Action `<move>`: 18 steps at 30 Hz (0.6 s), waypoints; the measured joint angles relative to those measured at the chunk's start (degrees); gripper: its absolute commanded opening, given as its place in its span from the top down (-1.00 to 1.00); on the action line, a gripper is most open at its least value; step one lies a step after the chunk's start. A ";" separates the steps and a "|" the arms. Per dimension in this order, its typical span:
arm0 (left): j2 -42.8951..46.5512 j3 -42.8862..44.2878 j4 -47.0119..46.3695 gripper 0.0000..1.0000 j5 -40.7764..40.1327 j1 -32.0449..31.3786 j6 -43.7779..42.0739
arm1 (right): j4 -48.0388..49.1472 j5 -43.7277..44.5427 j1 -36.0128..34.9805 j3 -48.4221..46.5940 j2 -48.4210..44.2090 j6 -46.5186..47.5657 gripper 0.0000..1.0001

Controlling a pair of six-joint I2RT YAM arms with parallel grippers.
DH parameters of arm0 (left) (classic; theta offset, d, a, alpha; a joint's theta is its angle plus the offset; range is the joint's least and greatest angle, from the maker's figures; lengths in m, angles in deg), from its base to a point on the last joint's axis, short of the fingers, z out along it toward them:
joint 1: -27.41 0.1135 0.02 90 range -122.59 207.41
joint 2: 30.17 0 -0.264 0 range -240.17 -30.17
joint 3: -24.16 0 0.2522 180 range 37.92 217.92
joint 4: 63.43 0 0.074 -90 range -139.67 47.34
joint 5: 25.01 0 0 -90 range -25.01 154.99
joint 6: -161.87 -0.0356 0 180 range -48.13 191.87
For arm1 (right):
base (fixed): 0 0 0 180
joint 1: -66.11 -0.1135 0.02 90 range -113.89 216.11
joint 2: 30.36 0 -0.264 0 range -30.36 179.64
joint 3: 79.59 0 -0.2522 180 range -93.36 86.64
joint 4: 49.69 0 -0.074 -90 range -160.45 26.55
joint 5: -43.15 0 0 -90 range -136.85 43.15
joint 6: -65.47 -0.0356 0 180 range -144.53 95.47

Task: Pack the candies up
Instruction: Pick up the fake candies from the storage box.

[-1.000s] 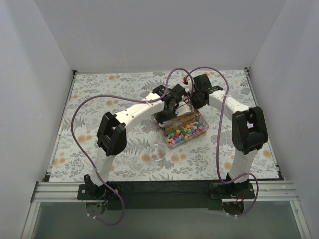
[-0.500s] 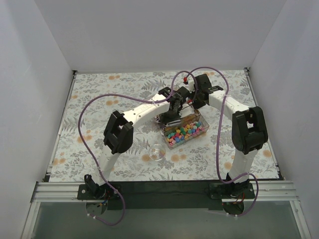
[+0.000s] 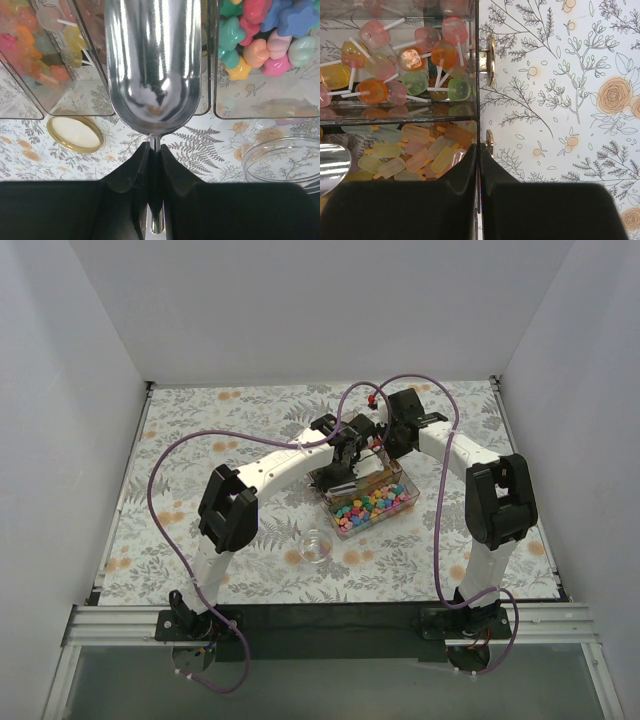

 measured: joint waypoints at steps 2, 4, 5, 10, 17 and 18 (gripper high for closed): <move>0.00 -0.22 0.15 1.00 0.02 0.00 -0.07 | 0.00 -0.04 0.00 0.00 0.00 0.00 0.88; 0.00 -0.22 0.11 1.00 0.04 0.00 -0.17 | 0.00 -0.15 0.00 0.00 0.00 -0.02 0.86; 0.00 -0.22 0.07 1.00 0.09 0.00 -0.22 | 0.00 -0.17 0.00 0.00 0.00 -0.02 0.83; -0.09 -0.22 -0.04 1.00 0.72 0.00 -0.37 | 0.52 -0.33 0.02 0.09 0.15 -0.31 0.53; -0.50 -0.20 -0.07 1.00 1.01 0.02 -0.37 | 0.92 -0.59 0.61 0.50 0.33 -1.14 0.32; -0.66 -0.20 -0.04 1.00 1.05 0.04 -0.37 | 0.94 -0.66 0.66 0.55 0.33 -1.16 0.35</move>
